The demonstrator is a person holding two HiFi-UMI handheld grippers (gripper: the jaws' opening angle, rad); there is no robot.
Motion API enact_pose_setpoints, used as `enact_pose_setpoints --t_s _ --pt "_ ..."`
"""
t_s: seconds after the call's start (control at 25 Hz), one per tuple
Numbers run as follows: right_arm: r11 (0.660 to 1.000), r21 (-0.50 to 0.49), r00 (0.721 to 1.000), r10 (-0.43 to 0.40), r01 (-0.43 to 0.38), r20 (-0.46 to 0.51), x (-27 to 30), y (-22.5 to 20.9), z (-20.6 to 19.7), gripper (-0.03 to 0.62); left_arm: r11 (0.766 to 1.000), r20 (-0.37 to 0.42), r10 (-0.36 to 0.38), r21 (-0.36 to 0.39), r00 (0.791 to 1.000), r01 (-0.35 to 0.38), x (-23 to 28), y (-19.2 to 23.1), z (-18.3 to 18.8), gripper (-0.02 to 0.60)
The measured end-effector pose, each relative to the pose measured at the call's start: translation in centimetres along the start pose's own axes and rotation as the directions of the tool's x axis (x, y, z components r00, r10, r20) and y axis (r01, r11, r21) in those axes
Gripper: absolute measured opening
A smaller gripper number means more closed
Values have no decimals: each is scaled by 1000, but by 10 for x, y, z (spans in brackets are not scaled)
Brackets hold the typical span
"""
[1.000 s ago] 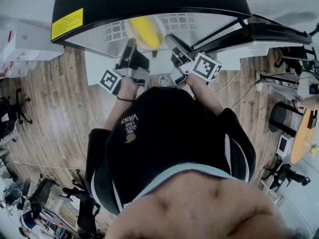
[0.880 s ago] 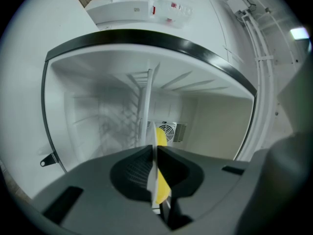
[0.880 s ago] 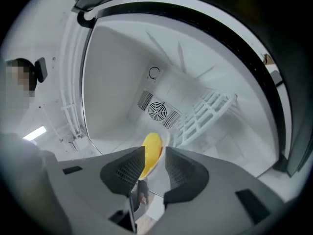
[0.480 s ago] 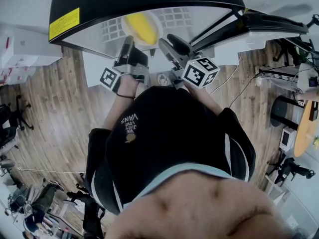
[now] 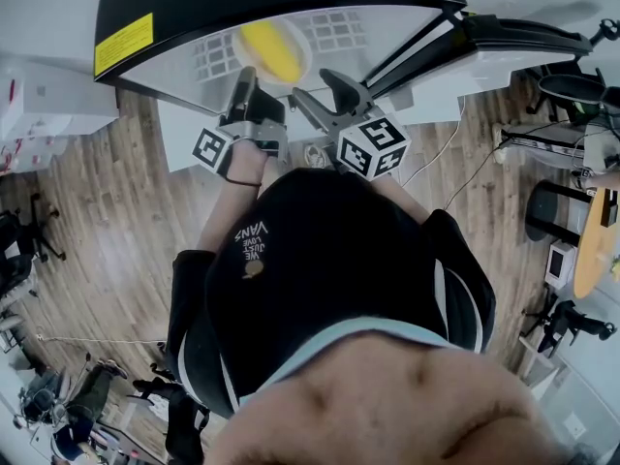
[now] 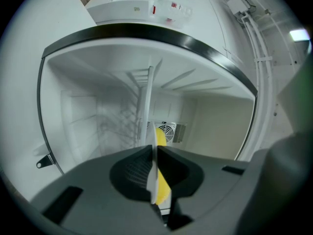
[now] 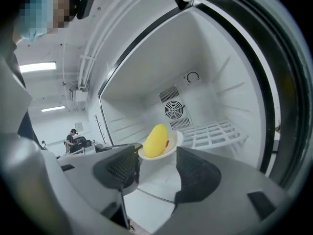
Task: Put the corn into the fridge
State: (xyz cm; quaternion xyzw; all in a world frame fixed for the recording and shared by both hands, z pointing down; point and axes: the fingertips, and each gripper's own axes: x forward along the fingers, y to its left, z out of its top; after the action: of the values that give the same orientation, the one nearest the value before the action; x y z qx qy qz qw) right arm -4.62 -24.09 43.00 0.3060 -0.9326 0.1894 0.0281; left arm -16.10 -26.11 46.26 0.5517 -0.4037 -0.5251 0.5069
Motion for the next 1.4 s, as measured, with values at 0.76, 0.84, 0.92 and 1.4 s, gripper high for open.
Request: enact_pose_setpoints --t_s 0.76,0.84,0.92,1.4 --pt "943 -316 992 -124 105 -40 17 3 -13 261 1000 6 -14 -12 1000 14 2 0 0 37" --pt "937 -329 989 -141 120 -42 19 -1 -14 261 1000 5 -16 -15 1000 16 2 1 0 37" --pt "935 -332 988 -146 122 -48 21 -2 -15 261 1000 4 -17 -17 1000 17 2 1 0 37" --pt "932 -337 984 -166 135 -64 28 -9 -16 261 999 -37 -42 -2 998 42 6 -1 -2 37"
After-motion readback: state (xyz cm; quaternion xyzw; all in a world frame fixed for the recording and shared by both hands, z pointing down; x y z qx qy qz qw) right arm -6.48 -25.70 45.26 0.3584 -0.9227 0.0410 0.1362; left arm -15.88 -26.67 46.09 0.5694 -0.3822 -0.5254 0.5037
